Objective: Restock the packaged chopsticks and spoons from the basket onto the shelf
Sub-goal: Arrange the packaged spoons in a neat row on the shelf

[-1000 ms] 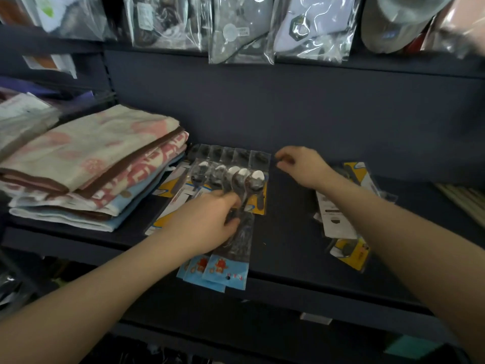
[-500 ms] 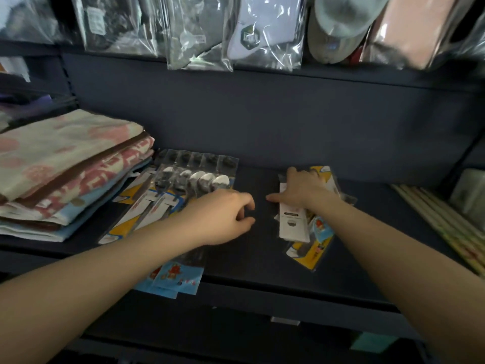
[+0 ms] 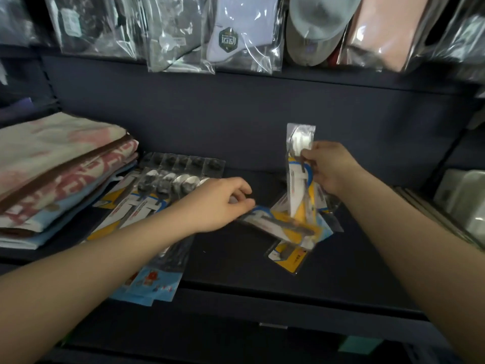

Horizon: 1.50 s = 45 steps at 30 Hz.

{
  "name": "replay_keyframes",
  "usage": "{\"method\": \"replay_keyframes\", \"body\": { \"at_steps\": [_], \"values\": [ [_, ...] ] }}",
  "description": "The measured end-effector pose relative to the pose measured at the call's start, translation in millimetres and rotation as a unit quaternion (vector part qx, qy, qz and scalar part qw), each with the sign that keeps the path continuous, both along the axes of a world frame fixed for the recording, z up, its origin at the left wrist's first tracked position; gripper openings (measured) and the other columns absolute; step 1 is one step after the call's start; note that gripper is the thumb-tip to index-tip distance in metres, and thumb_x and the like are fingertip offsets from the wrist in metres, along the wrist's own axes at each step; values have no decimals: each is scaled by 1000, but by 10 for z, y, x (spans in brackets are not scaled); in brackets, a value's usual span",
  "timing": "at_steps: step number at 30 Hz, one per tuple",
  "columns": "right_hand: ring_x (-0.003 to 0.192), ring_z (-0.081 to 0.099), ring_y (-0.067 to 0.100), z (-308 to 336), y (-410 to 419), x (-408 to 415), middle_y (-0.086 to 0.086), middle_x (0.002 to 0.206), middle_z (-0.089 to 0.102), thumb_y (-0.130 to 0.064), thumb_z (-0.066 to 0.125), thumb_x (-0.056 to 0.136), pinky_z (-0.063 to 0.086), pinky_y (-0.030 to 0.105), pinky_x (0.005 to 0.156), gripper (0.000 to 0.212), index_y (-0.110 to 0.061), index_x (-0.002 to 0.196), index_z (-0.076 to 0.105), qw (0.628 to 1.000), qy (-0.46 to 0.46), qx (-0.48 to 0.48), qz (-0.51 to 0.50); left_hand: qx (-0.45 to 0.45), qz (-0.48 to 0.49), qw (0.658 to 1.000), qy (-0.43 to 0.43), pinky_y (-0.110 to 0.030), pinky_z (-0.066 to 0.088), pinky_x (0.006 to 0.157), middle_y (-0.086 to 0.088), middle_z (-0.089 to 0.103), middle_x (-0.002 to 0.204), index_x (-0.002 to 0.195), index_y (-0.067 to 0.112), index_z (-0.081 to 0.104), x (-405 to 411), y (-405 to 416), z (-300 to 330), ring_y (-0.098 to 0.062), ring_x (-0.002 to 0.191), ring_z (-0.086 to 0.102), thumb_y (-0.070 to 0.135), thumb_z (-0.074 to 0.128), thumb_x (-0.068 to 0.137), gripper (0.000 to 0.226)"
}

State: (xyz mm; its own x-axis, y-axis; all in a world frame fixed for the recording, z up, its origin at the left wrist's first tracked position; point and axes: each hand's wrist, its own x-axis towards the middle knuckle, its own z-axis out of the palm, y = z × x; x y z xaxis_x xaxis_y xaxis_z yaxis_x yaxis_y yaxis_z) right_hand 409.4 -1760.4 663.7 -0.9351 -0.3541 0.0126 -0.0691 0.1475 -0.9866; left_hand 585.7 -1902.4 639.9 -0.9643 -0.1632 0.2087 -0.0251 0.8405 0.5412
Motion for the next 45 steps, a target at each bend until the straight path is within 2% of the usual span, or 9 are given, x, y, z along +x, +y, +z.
{"method": "replay_keyframes", "body": {
  "at_steps": [4,8,13,22,29,34,37,41,45],
  "values": [
    [52,44,16,82,-97,135,4,61,43,0,43,92,37,31,49,28,-13,67,41,987,-26,-157,-13,101,-3,995,-13,-26,48,77,16,58,86,114,20,54,-44,125,14,-5,77,57,45,50,87,38],
    [56,48,16,97,-189,190,5,65,43,1,39,93,41,31,52,22,-13,76,41,968,-84,-234,-26,226,-9,974,-30,-24,48,58,3,68,75,91,17,55,-24,104,-48,-9,61,64,26,52,91,9],
    [60,56,11,-18,-320,205,2,72,57,-6,42,96,48,17,41,20,-16,80,49,986,-89,-143,11,250,5,967,-36,-15,39,45,4,67,56,80,15,58,71,-75,-49,-8,49,61,19,56,89,10],
    [60,45,13,-329,-960,-58,3,70,46,-3,49,92,40,23,53,25,-15,70,46,997,-39,60,32,-149,-78,985,-47,-24,51,82,14,62,100,109,29,61,599,-228,-6,1,89,57,36,51,89,24],
    [53,38,17,-553,-1366,-150,8,65,42,4,40,93,33,24,50,31,-9,65,43,990,-46,122,49,-220,-160,961,-45,-29,48,95,12,57,127,121,32,58,787,-319,-142,-5,113,53,48,34,87,45],
    [78,65,28,-691,-1464,-258,20,104,64,-1,58,82,54,31,55,16,1,98,56,988,35,147,13,-314,-180,932,2,-24,54,76,4,62,125,122,31,56,945,-154,-238,-12,103,65,65,31,81,59],
    [65,55,18,-540,-1298,-163,12,95,57,1,56,84,50,27,60,13,-9,77,53,979,71,186,49,-333,-211,919,15,-30,52,86,-2,54,135,131,27,45,945,-1,-351,-17,113,60,69,32,77,69],
    [68,53,21,-343,-962,-6,14,90,54,-3,50,88,46,31,64,21,4,103,62,937,164,286,119,-338,-187,922,31,-31,51,89,-4,51,137,133,22,41,833,281,-451,-19,119,56,63,37,78,69],
    [82,58,21,-291,-716,439,6,85,64,-21,56,89,46,30,70,15,-10,93,66,839,292,357,290,-338,-173,925,30,-35,49,92,-5,52,135,134,21,42,714,476,-560,-23,121,52,55,63,73,73]
  ]
}}
